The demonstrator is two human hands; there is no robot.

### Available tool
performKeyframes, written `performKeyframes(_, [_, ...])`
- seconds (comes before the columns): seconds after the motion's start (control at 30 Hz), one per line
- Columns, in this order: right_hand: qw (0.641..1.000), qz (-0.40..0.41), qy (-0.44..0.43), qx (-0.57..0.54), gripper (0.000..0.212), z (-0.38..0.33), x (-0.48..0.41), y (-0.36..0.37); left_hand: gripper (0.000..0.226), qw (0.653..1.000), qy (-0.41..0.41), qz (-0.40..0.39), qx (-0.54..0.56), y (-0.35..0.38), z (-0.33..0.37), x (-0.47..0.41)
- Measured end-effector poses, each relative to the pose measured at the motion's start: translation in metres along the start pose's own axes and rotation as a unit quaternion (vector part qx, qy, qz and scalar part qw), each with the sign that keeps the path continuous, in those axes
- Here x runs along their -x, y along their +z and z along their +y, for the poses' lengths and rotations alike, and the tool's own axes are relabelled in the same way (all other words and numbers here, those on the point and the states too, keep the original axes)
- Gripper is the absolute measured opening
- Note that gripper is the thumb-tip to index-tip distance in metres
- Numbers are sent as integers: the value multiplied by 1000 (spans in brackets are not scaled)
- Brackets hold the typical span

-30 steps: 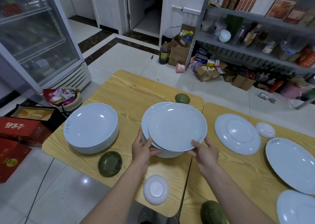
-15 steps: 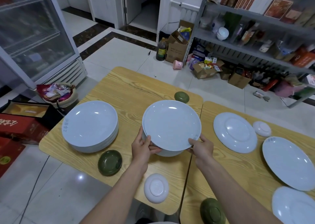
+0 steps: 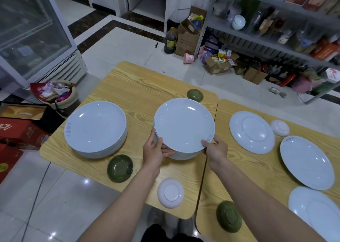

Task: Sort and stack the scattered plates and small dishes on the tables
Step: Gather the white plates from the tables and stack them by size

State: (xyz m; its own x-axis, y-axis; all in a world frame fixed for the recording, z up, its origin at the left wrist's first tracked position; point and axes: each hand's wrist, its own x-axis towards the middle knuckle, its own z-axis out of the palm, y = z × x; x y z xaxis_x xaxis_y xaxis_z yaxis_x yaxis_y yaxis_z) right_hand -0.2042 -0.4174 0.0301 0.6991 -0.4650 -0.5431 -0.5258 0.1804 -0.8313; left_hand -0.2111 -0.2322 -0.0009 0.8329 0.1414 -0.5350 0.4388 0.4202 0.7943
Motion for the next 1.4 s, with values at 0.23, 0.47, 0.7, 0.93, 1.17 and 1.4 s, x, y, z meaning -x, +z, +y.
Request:
performKeyframes(0.23, [999, -18, 21, -23, 61, -4, 1, -5, 56, 1000, -5, 8, -22, 1, 7, 2])
performKeyframes(0.47, [989, -80, -28, 123, 50, -9, 12, -43, 31, 928, 169, 76, -322, 18, 15, 21])
performKeyframes(0.7, [764, -106, -275, 574, 70, -21, 30, -149, 55, 627, 309, -116, -705, 88, -16, 73])
performKeyframes(0.93, [670, -23, -300, 679, 75, -15, 54, -274, 62, 504, 367, -166, -764, 172, -70, 151])
performKeyframes(1.17, [686, -3, -289, 668, 76, -3, 66, -356, 62, 492, 380, -163, -766, 217, -108, 204])
performKeyframes(1.4, [680, -10, -300, 669, 76, -20, 46, -365, 65, 488, 386, -142, -770, 244, -105, 204])
